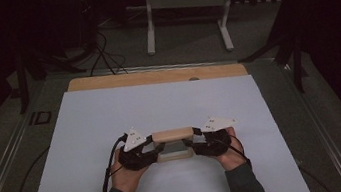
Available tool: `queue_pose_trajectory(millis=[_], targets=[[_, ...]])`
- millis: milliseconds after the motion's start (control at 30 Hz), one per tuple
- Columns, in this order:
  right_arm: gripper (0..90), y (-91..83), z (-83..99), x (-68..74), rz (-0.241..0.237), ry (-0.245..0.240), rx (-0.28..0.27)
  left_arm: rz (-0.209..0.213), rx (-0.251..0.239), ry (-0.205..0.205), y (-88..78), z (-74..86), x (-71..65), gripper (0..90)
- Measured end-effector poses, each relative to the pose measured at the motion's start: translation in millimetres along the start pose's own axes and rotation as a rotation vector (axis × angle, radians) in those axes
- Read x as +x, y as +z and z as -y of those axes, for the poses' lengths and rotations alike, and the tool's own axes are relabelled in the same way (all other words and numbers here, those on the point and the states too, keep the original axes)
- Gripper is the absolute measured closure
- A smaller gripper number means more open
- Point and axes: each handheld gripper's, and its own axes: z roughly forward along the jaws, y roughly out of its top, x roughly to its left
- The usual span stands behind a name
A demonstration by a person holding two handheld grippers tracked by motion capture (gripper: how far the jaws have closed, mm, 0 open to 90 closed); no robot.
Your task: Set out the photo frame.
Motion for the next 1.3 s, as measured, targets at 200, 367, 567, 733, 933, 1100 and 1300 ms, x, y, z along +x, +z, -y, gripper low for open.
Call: queue_pose_trajectory(millis=[200,367,567,733,933,1100,1300], targets=[[50.4,3.0,-0.1,-3.1,0.004,0.014,-0.005,-0.001,0.0,-0.012,4.0,-3.0,4.9,52.4],[50.3,7.9,-4.4,-5.4,0.015,0.008,-0.004,-0.016,0.011,0.003,5.1,-7.8,8.9,51.7],[50.3,14.0,-8.0,-9.9,0.015,0.01,-0.006,-0.022,0.018,0.004,7.9,-11.8,15.4,51.5],[50.0,17.2,-10.0,-15.0,0.018,0.023,-0.015,-0.025,0.011,0.002,12.3,-15.5,19.8,51.3],[49.8,19.4,-14.7,-21.5,0.019,0.036,-0.021,-0.021,-0.001,-0.01,16.6,-19.0,24.9,51.3],[49.8,21.7,-18.1,-27.1,0.02,0.047,-0.025,-0.024,-0.006,-0.004,20.4,-23.6,30.1,51.2],[49.8,26.8,-22.6,-32.3,0.022,0.067,-0.027,-0.031,-0.008,-0.001,23.0,-28.0,37.1,50.9]])
